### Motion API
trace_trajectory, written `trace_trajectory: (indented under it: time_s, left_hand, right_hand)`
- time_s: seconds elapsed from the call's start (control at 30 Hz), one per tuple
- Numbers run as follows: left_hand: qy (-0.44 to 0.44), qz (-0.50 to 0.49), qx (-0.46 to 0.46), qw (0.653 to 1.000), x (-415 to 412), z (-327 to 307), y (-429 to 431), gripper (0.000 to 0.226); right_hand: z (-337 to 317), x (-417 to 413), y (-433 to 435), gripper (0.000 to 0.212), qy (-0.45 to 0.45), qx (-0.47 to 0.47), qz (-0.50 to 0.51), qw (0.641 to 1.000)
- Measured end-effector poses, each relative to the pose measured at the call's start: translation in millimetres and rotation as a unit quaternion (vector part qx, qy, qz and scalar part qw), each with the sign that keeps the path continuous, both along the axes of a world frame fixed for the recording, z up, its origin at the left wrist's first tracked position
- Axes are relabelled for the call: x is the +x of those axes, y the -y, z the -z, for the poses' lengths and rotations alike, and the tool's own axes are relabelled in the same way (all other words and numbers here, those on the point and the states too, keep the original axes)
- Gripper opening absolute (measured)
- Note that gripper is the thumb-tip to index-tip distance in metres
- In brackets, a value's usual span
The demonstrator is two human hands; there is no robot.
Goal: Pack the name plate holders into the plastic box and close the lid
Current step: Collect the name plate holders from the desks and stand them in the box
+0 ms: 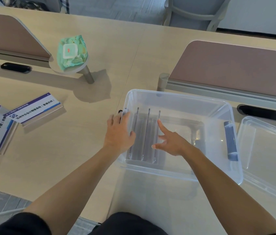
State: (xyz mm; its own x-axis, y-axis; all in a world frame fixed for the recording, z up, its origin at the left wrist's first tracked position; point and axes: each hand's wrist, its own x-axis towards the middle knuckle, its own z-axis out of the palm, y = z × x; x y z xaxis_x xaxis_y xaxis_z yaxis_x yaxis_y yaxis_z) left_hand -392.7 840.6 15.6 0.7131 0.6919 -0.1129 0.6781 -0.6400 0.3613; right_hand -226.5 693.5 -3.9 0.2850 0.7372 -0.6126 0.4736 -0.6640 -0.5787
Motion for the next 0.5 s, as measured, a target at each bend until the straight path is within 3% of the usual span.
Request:
trace_trajectory:
  time_s: [0.07, 0.13, 0.27, 0.37, 0.5]
  left_hand:
    - [-0.036, 0.099, 0.143, 0.984, 0.6, 5.1, 1.9, 0.062]
    - [-0.023, 0.203, 0.194, 0.96, 0.9, 9.5, 1.8, 0.059]
    - [-0.121, 0.371, 0.215, 0.895, 7.5, 6.4, -4.6, 0.058]
    - [-0.198, 0.407, 0.21, 0.866, 15.7, 2.6, -3.5, 0.061]
    - [-0.225, 0.414, 0.194, 0.86, 21.8, 3.4, -1.5, 0.049]
  right_hand:
    - [0.0, -0.3, 0.0, 0.105, -0.001, 0.001, 0.005, 1.0]
    - [0.8, -1.5, 0.5, 0.103, -0.005, 0.004, 0.011, 1.0]
    - [6.2, -4.6, 1.3, 0.09, 0.007, 0.025, 0.043, 0.999]
    - [9.9, -5.5, 0.5, 0.084, 0.013, 0.034, 0.058, 0.998]
    - [11.2, -5.0, 1.7, 0.083, 0.018, 0.03, 0.056, 0.998]
